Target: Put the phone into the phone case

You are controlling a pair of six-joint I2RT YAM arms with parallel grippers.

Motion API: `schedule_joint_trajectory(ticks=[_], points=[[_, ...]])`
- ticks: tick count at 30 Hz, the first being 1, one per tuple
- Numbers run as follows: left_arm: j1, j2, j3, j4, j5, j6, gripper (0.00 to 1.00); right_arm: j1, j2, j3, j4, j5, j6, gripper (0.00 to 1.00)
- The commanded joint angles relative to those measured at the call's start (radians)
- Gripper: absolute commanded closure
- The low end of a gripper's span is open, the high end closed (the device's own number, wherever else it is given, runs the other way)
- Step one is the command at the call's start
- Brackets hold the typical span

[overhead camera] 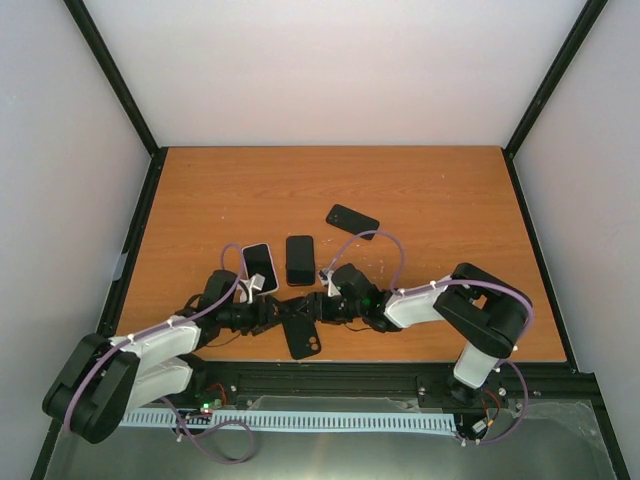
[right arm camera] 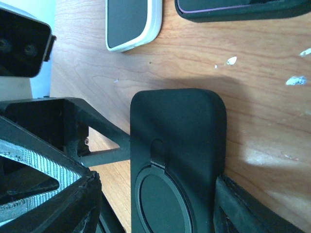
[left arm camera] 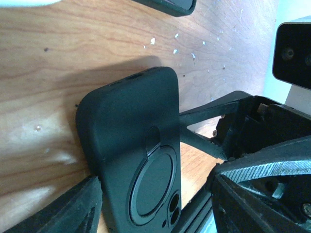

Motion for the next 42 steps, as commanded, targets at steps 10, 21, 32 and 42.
schedule_joint_trajectory(ticks=[10, 21, 32, 42], points=[[-0.007, -0.127, -0.028, 0.348, 0.182, -0.224, 0.39, 0.000, 0.021, -0.078, 0.372, -0.075, 0.056, 0.39], [-0.013, -0.030, 0.089, 0.229, 0.123, -0.139, 0.39, -0.059, 0.031, -0.103, 0.334, -0.060, 0.038, 0.42], [-0.013, -0.056, 0.135, -0.230, -0.073, -0.037, 0.21, -0.005, -0.106, -0.035, -0.079, 0.029, -0.086, 0.42], [-0.013, -0.048, 0.034, -0.145, -0.060, -0.060, 0.20, 0.040, -0.026, 0.024, -0.145, 0.055, -0.072, 0.42]])
